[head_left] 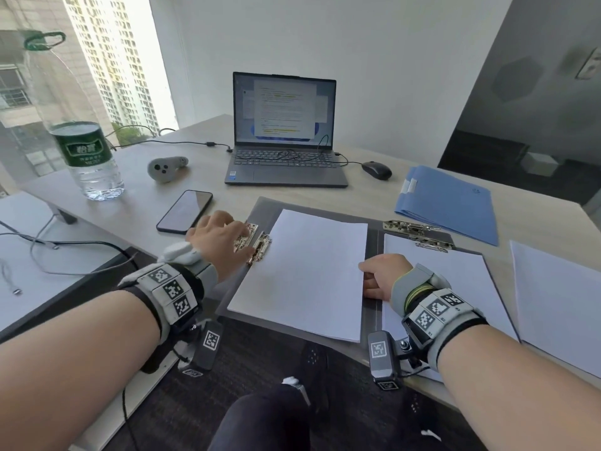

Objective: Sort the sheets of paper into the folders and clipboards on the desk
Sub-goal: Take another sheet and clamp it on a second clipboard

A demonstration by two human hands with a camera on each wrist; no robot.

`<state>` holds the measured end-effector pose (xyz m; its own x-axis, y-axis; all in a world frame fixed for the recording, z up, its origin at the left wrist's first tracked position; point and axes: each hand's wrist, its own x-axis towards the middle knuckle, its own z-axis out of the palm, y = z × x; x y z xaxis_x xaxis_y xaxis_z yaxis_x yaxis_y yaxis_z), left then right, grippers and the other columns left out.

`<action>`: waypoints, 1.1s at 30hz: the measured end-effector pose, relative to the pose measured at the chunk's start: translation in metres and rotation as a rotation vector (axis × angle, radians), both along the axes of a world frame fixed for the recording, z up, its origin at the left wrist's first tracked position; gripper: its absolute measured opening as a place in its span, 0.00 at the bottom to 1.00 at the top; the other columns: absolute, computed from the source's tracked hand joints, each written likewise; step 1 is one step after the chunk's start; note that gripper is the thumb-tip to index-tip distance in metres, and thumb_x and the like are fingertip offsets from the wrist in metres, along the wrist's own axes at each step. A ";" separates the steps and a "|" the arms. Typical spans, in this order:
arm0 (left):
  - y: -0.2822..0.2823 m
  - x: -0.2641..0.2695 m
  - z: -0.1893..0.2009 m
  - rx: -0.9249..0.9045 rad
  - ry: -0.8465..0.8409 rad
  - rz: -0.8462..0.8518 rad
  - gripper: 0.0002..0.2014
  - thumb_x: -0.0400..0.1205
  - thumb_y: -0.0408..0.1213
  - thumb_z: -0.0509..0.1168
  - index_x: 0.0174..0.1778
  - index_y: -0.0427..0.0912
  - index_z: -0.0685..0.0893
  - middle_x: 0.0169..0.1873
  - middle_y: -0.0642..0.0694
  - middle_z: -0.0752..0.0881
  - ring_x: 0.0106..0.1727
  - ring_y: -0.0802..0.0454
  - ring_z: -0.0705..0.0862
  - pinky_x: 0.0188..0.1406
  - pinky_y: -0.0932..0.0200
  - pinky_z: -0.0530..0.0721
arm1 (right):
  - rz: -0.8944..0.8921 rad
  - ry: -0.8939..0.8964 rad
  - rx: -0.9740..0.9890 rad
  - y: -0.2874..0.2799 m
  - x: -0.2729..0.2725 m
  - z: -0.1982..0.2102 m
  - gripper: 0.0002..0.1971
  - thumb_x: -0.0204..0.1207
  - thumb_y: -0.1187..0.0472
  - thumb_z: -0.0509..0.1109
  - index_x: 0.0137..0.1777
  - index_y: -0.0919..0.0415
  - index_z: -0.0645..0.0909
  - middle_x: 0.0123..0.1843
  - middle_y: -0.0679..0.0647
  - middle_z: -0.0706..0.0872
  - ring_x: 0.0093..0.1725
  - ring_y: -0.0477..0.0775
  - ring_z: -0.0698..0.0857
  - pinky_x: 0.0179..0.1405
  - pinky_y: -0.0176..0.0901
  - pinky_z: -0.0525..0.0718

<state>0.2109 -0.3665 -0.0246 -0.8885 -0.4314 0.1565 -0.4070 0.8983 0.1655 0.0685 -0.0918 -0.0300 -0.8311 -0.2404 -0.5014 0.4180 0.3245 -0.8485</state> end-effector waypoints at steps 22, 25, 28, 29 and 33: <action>0.085 0.049 -0.004 -0.093 -0.258 -0.366 0.39 0.69 0.46 0.64 0.77 0.73 0.62 0.78 0.66 0.67 0.80 0.57 0.66 0.72 0.46 0.69 | 0.277 0.510 0.502 0.049 0.051 0.015 0.11 0.75 0.56 0.64 0.31 0.53 0.77 0.30 0.51 0.81 0.35 0.56 0.78 0.36 0.41 0.76; 0.088 0.053 0.005 -0.154 -0.181 -0.332 0.37 0.69 0.46 0.63 0.75 0.73 0.65 0.76 0.69 0.70 0.78 0.59 0.68 0.73 0.48 0.66 | 0.282 0.483 0.524 0.069 0.054 0.012 0.11 0.78 0.56 0.64 0.33 0.51 0.77 0.34 0.50 0.81 0.36 0.55 0.79 0.32 0.37 0.73; 0.093 0.057 0.016 -0.162 -0.011 -0.249 0.33 0.68 0.45 0.65 0.71 0.72 0.71 0.74 0.67 0.73 0.77 0.58 0.70 0.71 0.46 0.62 | 0.298 0.488 0.516 0.080 0.058 0.012 0.08 0.79 0.55 0.63 0.39 0.50 0.80 0.37 0.49 0.82 0.39 0.53 0.80 0.31 0.37 0.71; 0.095 0.059 0.020 -0.172 0.049 -0.222 0.33 0.69 0.46 0.65 0.71 0.72 0.71 0.75 0.65 0.72 0.78 0.56 0.69 0.72 0.43 0.61 | 0.313 0.495 0.518 0.083 0.060 0.012 0.07 0.79 0.55 0.63 0.42 0.50 0.81 0.38 0.49 0.83 0.40 0.53 0.81 0.32 0.37 0.72; 0.105 0.060 0.040 -0.136 0.344 -0.072 0.44 0.69 0.56 0.73 0.79 0.70 0.58 0.84 0.55 0.57 0.83 0.47 0.59 0.76 0.37 0.60 | 0.321 0.513 0.439 0.092 0.063 0.007 0.11 0.80 0.51 0.65 0.53 0.56 0.85 0.47 0.53 0.88 0.44 0.53 0.83 0.43 0.42 0.79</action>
<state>0.2711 -0.2620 0.0152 -0.8013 -0.3246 0.5025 -0.2833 0.9457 0.1591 0.1315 -0.0003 -0.0229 -0.9090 -0.3780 -0.1754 -0.1679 0.7175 -0.6761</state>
